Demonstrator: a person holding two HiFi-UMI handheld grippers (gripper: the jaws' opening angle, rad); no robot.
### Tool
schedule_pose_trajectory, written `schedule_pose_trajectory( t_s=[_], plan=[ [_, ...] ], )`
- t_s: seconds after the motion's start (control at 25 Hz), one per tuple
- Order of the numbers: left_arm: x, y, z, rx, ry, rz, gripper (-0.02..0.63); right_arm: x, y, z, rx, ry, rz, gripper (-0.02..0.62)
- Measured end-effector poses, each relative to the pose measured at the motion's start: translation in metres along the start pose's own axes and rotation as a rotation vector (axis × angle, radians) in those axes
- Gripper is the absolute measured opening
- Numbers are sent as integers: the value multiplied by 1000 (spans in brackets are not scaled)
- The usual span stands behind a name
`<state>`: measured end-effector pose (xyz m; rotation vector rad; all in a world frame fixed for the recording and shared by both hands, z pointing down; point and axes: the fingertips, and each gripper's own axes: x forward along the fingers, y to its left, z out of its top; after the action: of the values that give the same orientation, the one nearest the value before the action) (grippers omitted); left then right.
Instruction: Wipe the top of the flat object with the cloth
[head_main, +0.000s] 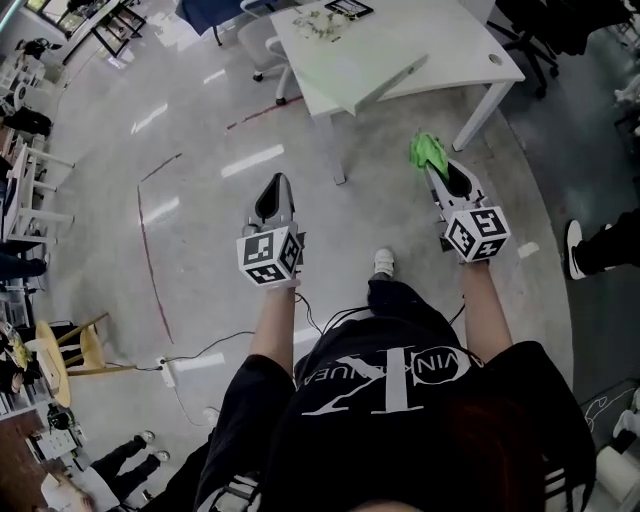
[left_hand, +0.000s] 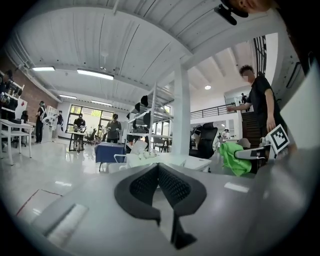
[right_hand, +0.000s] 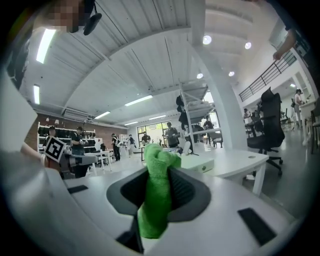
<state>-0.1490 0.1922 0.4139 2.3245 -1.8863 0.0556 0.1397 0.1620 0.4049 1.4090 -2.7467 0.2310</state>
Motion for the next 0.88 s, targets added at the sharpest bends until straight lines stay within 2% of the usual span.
schedule_pose_trajectory(
  t_s=[0.28,0.56,0.68,0.88],
  plan=[
    [68,15,11,-16,-16,42,11,61,-39,15,-27,13,56,84],
    [130,11,10,-33,-24,51,11,94,-78,21,-47,32,96,84],
    [146,9,8,-31,-5,45,11,109,-92,21,-29,38,96,84],
    [168,30,-2,-46,25,72,11,148,-94,14,-7,58,126,84]
  ],
)
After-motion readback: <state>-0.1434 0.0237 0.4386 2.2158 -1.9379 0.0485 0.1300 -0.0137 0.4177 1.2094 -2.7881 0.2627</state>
